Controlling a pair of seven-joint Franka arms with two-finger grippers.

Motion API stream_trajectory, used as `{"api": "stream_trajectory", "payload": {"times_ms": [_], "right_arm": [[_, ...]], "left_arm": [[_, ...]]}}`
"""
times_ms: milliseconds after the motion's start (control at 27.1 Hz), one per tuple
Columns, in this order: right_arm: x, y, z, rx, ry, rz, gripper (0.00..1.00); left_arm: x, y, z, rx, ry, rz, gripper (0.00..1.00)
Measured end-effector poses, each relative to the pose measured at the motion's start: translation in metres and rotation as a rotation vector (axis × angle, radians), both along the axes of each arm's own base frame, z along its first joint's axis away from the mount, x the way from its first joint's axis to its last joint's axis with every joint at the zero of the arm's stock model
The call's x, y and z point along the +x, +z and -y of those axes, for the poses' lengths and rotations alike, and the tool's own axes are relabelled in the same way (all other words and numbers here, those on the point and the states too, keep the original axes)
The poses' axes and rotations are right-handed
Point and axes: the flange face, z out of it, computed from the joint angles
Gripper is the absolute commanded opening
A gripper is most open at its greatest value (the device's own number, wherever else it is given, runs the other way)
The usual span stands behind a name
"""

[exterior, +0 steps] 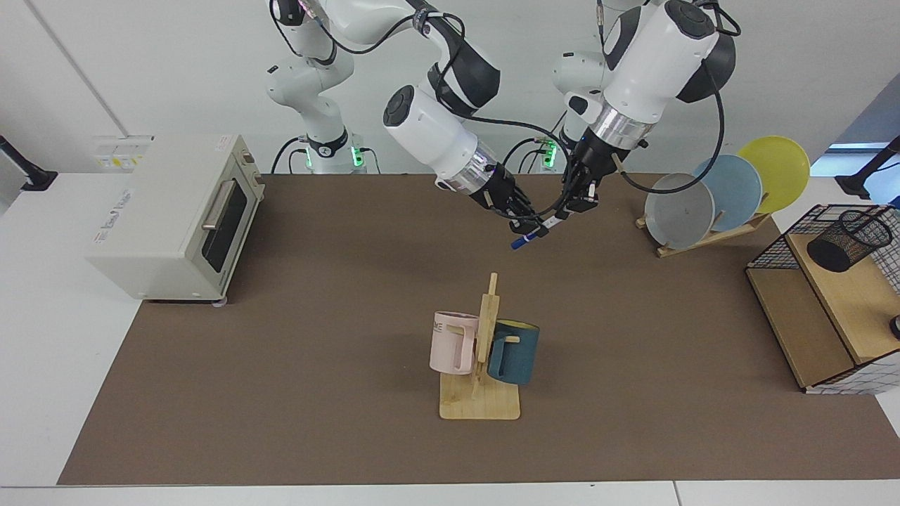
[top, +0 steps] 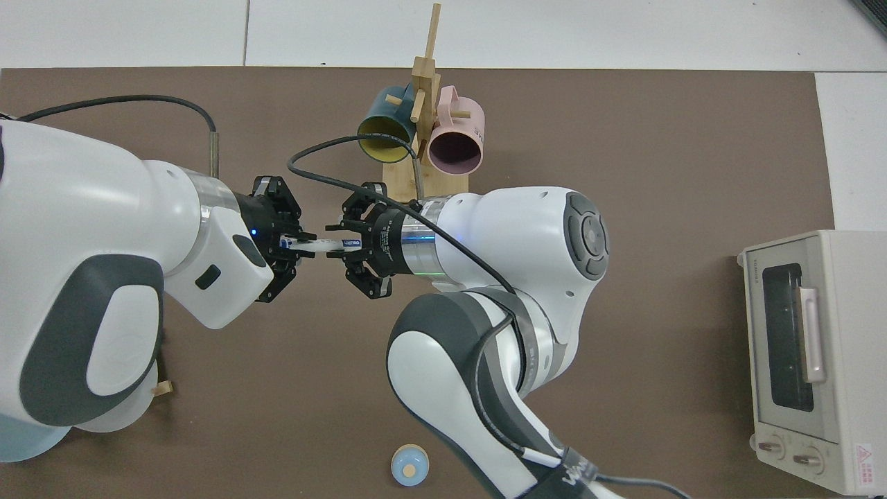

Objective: Put markers into pen holder
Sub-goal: 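Close the left gripper on the marker's capped end, then open the right gripper and withdraw while the left gripper pulls marker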

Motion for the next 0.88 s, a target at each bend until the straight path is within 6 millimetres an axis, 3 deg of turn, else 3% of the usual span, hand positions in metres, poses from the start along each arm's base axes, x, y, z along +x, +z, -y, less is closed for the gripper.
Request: {"api": "stream_trajectory", "payload": {"times_ms": [295,553,737,848,885], "right_arm": [[0.001,0.002,0.001,0.001,-0.002,0.003,1.0],[0.0,0.004,0.003,-0.05,0.039,0.021,1.0],[-0.011,0.009,0.006,-0.167,0.142,0.041,1.0],[-0.024,0.017,0.012,-0.32,0.284,0.087,1.0],[-0.027,0.019,0.014,-0.342,0.308,0.095,1.0]], "left_arm": [[-0.001,-0.003,-0.002,0.029,-0.009,-0.01,0.0],[0.003,-0.006,-0.02,0.09,0.005,-0.01,0.0],[0.013,-0.008,-0.058,0.16,0.051,-0.005,0.0],[0.02,-0.009,-0.092,0.233,0.089,-0.001,0.0],[0.023,-0.01,-0.114,0.281,0.114,-0.001,0.0]]}}
